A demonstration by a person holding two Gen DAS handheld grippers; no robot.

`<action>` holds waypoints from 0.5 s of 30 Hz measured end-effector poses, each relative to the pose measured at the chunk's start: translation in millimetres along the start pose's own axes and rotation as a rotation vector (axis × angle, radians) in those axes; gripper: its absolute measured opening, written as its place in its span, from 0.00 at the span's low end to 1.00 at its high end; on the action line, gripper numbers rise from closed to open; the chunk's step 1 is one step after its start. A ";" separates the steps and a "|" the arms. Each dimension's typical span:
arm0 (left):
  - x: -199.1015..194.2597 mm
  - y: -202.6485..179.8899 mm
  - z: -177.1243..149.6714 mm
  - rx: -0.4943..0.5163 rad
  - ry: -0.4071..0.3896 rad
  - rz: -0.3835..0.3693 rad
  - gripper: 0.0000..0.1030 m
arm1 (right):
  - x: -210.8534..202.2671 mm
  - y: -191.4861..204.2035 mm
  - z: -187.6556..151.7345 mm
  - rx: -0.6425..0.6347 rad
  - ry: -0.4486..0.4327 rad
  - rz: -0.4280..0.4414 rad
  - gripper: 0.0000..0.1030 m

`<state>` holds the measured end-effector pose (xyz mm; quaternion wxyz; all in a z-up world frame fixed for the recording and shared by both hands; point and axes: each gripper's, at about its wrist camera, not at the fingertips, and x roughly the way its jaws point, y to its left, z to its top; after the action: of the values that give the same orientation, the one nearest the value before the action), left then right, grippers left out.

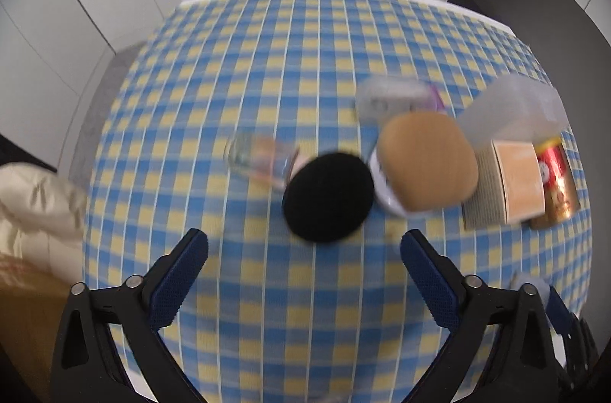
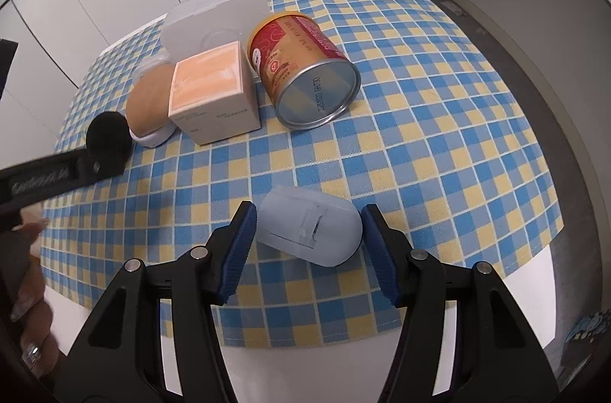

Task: Organize objects
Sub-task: 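Grasp the black round sponge with the left tool while the right tool approaches the blue soap box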

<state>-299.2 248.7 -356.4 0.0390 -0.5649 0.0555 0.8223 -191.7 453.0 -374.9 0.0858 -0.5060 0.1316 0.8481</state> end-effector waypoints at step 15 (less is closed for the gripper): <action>11.7 -8.2 6.9 -0.001 -0.002 -0.006 0.43 | -3.9 -0.4 2.8 -0.004 -0.030 -0.014 0.43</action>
<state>-308.7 257.7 -365.3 0.0413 -0.5642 0.0535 0.8228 -192.0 454.2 -370.2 0.0927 -0.4945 0.1249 0.8552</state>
